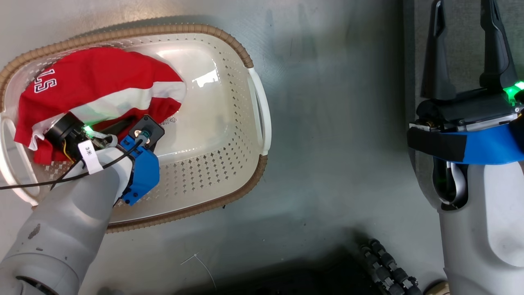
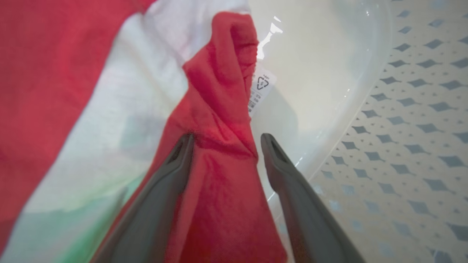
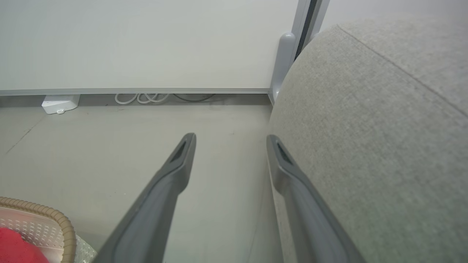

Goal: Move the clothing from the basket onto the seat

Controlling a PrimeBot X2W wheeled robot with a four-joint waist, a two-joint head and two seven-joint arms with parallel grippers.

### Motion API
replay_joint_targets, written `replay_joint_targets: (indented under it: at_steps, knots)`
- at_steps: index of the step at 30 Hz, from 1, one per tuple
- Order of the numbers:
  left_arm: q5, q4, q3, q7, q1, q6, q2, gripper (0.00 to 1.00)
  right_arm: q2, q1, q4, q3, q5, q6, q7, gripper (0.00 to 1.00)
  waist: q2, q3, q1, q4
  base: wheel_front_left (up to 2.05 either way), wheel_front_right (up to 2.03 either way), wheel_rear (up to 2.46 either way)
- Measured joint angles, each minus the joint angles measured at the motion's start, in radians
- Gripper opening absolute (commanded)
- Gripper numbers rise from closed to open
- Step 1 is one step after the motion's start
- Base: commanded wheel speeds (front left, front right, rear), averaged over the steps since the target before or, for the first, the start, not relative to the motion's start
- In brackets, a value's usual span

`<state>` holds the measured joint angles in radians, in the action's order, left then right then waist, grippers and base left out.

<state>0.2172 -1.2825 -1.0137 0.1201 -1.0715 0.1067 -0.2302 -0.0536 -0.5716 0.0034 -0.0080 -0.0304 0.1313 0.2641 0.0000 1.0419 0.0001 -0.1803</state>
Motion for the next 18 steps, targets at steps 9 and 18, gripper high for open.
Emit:
replay_joint_targets:
  at_steps: [9,18]
  knots:
    - [0.002,-0.003,-0.015,-0.003,-0.019,-0.007,-0.003,0.0,0.001,0.0,-0.008,-0.009,0.002,0.0,0.0,1.0,0.0,0.016,-0.0001,0.004,0.0,0.0,0.0]
    - [0.012,-0.005,-0.028,0.01,-0.021,-0.001,0.004,0.0,0.001,-0.006,0.003,-0.016,-0.004,0.0,0.0,1.0,0.0,-0.004,-0.0001,0.01,0.0,0.0,0.0]
